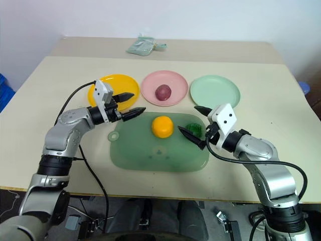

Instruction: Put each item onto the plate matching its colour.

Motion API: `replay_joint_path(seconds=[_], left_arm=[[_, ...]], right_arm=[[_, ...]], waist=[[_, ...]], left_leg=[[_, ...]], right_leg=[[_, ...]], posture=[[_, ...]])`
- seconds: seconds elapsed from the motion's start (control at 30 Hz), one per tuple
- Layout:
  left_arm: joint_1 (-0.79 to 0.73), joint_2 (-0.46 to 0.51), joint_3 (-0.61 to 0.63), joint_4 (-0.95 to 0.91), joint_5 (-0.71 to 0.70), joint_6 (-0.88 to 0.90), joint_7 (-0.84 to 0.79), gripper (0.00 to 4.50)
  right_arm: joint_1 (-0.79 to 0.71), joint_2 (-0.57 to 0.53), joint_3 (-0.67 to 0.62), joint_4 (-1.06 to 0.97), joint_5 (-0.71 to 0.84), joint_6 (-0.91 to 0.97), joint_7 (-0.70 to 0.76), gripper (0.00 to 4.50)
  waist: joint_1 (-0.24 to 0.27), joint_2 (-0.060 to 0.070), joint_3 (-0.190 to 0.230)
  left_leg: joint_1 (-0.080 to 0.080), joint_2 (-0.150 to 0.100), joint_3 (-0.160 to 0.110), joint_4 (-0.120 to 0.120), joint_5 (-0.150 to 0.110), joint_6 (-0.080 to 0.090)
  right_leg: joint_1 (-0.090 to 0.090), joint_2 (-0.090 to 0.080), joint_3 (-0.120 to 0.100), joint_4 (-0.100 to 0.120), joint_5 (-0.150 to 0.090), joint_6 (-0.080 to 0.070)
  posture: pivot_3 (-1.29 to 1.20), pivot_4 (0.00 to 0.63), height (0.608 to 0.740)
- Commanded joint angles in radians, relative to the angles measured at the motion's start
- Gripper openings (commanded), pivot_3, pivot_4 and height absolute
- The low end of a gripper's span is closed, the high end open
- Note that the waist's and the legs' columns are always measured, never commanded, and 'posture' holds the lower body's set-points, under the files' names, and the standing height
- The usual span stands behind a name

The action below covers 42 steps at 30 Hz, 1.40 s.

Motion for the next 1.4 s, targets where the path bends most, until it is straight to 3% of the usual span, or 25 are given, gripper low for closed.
replay_joint_path(seconds=[0.03, 0.4, 0.57, 0.67, 0.77, 0.9, 1.0, 1.13, 1.23, 1.4], left_arm=[[-0.008, 0.012, -0.106, -0.065, 0.037, -0.009, -0.052, 4.41], [-0.101, -0.020, -0.293, 0.116, 0.198, -0.126, -0.107, 4.41], [-0.105, -0.040, -0.262, 0.126, 0.175, -0.134, -0.110, 3.13], [-0.100, -0.045, -0.183, 0.112, 0.132, -0.102, -0.063, 3.13], [-0.104, -0.050, -0.005, 0.111, 0.091, -0.040, 0.119, 3.13], [-0.116, -0.022, 0.167, 0.160, 0.141, 0.033, 0.398, 3.13], [-0.123, -0.018, 0.201, 0.216, 0.178, 0.062, 0.520, 3.13], [-0.139, -0.051, 0.210, 0.302, 0.174, 0.030, 0.556, 3.13], [-0.136, -0.066, 0.209, 0.340, 0.161, -0.022, 0.526, 4.45], [-0.136, -0.057, 0.205, 0.342, 0.163, -0.072, 0.493, 4.45]], right_arm=[[-0.005, -0.023, -0.015, -0.019, 0.027, -0.007, 0.039, 4.50], [0.053, -0.025, -0.041, -0.075, 0.025, -0.001, 0.017, 4.50], [0.074, -0.028, -0.052, -0.093, 0.026, 0.001, 0.001, 4.50], [0.074, -0.028, -0.052, -0.094, 0.024, 0.000, -0.001, 4.50], [0.065, -0.028, -0.050, -0.086, 0.019, -0.009, 0.002, 4.50], [0.038, -0.022, -0.038, -0.064, 0.014, -0.016, 0.005, 4.50], [0.007, -0.009, -0.013, -0.040, 0.010, -0.021, 0.011, 4.50], [-0.031, 0.005, 0.020, -0.008, -0.001, -0.031, 0.024, 4.50], [-0.041, 0.005, 0.029, -0.003, -0.002, -0.028, 0.026, 4.50], [-0.035, -0.012, 0.003, -0.005, 0.070, 0.064, 0.037, 4.50]], waist=[[-0.002, 0.000, 0.000], [-0.004, 0.000, 0.000], [-0.004, 0.000, 0.000], [-0.005, 0.000, 0.000], [-0.008, 0.000, 0.000], [-0.012, 0.000, 0.000], [-0.007, 0.000, 0.000], [0.009, 0.000, 0.000], [0.015, -0.001, 0.000], [0.009, -0.001, 0.000]], left_leg=[[0.000, 0.000, 0.000, 0.000, 0.000, 0.000], [0.000, 0.000, 0.000, 0.000, -0.002, 0.003], [0.000, 0.000, 0.000, 0.000, -0.002, 0.003], [0.000, 0.001, 0.000, 0.000, -0.002, 0.003], [0.000, 0.001, 0.000, 0.000, -0.002, 0.003], [0.000, 0.002, 0.000, 0.000, -0.002, 0.003], [0.000, 0.001, 0.000, 0.000, -0.001, 0.003], [0.000, -0.001, 0.000, 0.000, 0.000, 0.001], [0.000, -0.001, 0.000, 0.001, 0.000, 0.001], [0.000, -0.001, 0.000, 0.001, 0.000, 0.000]], right_leg=[[0.000, 0.000, 0.000, 0.000, 0.000, 0.000], [0.000, 0.004, 0.000, 0.000, 0.000, 0.000], [0.000, 0.004, 0.000, 0.000, 0.000, 0.000], [0.000, 0.004, 0.000, 0.000, 0.000, 0.000], [-0.001, 0.004, 0.000, 0.001, 0.000, 0.000], [-0.001, 0.003, 0.000, 0.001, 0.000, 0.000], [-0.001, 0.004, 0.000, 0.001, 0.000, 0.000], [0.000, 0.003, -0.002, 0.001, 0.000, 0.000], [0.000, 0.003, -0.002, 0.001, 0.000, 0.000], [-0.001, 0.003, -0.001, 0.001, 0.000, 0.000]], posture=[[0.00, 0.150, 0.740], [0.00, 0.150, 0.740], [0.00, 0.150, 0.740], [0.00, 0.150, 0.740], [0.00, 0.150, 0.740], [0.00, 0.150, 0.740], [0.00, 0.150, 0.740], [0.00, 0.150, 0.740], [0.00, 0.150, 0.740], [0.00, 0.150, 0.740]])
